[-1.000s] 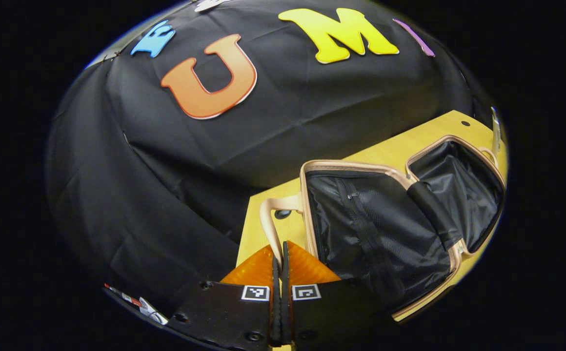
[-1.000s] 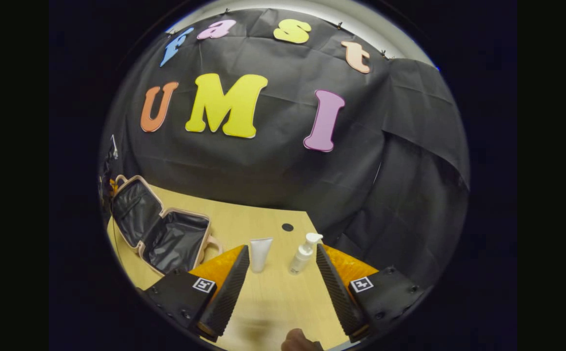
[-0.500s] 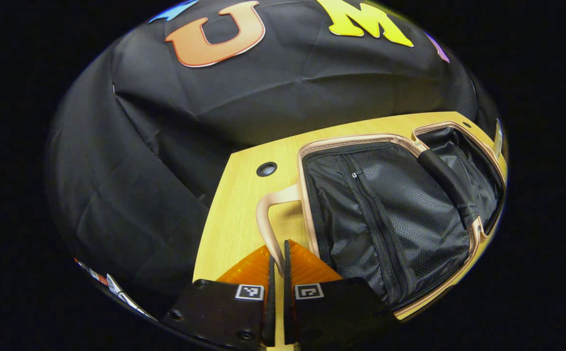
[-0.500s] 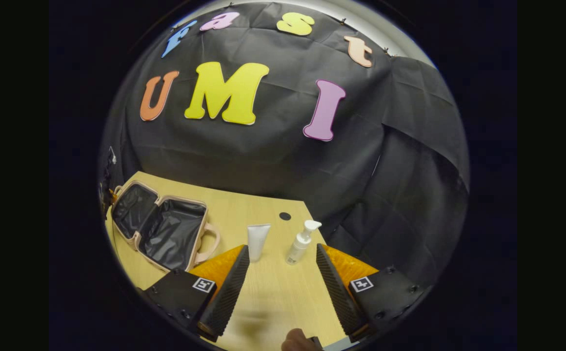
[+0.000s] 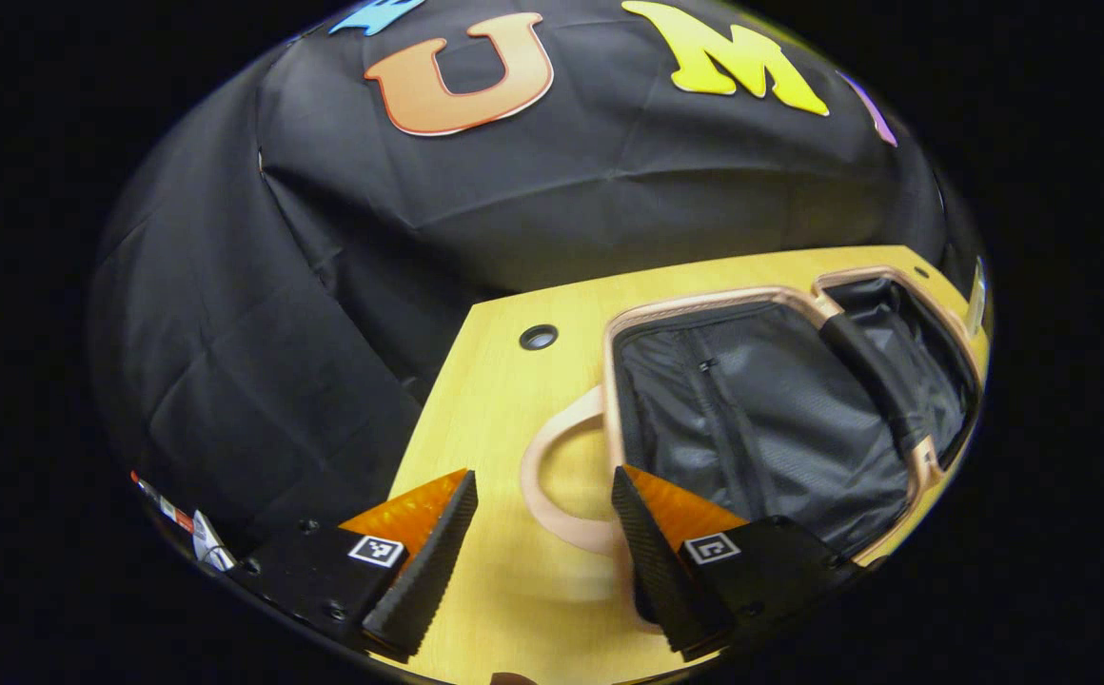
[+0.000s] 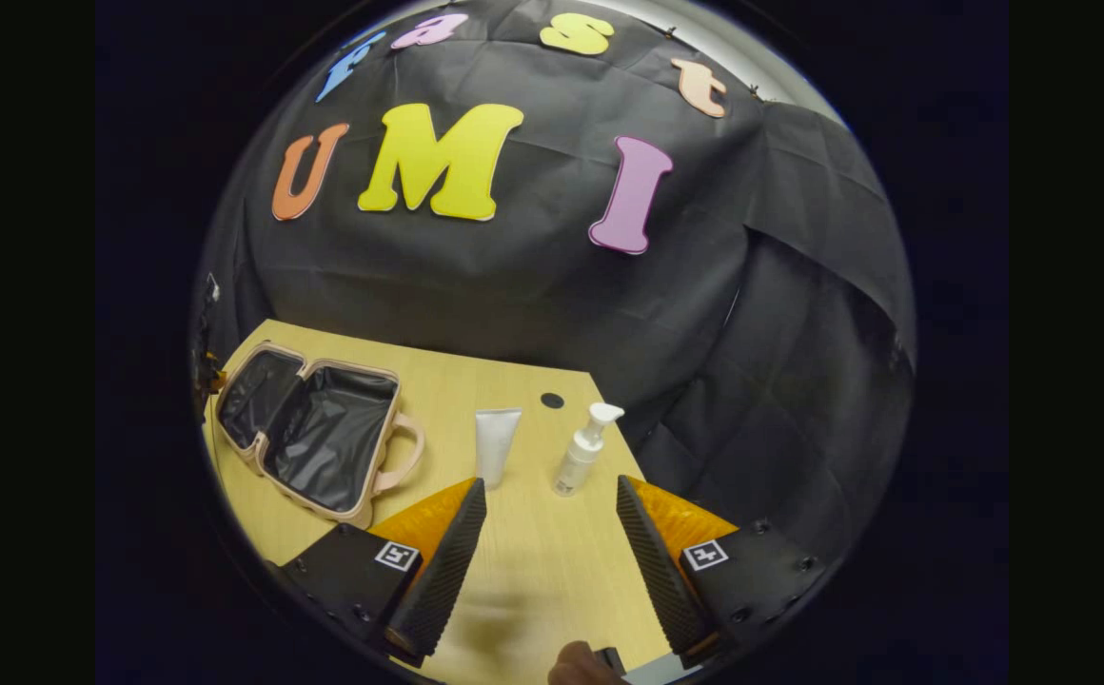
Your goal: First open the suitcase, pack the skin care products into it, and then close the suitcase.
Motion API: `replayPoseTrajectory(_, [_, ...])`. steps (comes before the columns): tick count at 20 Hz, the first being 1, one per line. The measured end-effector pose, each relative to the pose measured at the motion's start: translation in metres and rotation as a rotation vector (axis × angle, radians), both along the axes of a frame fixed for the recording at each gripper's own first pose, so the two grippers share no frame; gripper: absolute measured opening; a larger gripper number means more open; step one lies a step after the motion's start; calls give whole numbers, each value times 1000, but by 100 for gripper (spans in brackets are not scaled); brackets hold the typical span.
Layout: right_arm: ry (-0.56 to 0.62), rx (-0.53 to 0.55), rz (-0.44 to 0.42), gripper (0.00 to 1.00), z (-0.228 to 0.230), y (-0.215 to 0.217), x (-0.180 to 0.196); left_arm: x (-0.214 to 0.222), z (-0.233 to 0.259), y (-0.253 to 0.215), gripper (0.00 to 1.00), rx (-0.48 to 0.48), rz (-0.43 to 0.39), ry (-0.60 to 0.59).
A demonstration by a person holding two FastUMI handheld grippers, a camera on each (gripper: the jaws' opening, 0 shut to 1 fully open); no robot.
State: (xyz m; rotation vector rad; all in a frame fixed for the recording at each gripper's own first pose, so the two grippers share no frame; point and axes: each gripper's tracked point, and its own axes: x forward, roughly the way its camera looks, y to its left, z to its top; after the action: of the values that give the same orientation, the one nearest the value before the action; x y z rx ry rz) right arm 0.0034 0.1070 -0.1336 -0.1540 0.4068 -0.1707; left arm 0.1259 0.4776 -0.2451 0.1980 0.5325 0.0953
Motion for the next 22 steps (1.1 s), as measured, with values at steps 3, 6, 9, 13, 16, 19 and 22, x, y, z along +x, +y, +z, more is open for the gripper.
replayPoseTrajectory(3, [-6,14,-5,82,-2,-7,-1,-11,11,-47,99,-40,-54,2])
replayPoseTrajectory(6, [-33,21,-7,82,2,-19,-2,-21,22,-100,99,-59,-114,2])
replayPoseTrajectory(9, [-43,18,-2,82,0,-36,-5,-31,32,-166,99,-118,-184,1])
replayPoseTrajectory(13, [-34,35,-7,82,-8,-68,-11,-33,38,-255,99,-125,-284,19])
replayPoseTrajectory(16, [-21,23,-9,82,-11,-96,-15,-31,48,-327,99,-132,-367,28])
replayPoseTrajectory(19, [-17,18,-20,82,-13,-126,-16,-27,53,-396,99,-146,-464,26])
replayPoseTrajectory(22, [-11,31,-62,82,-20,-155,-19,-27,45,-461,99,-144,-547,51])
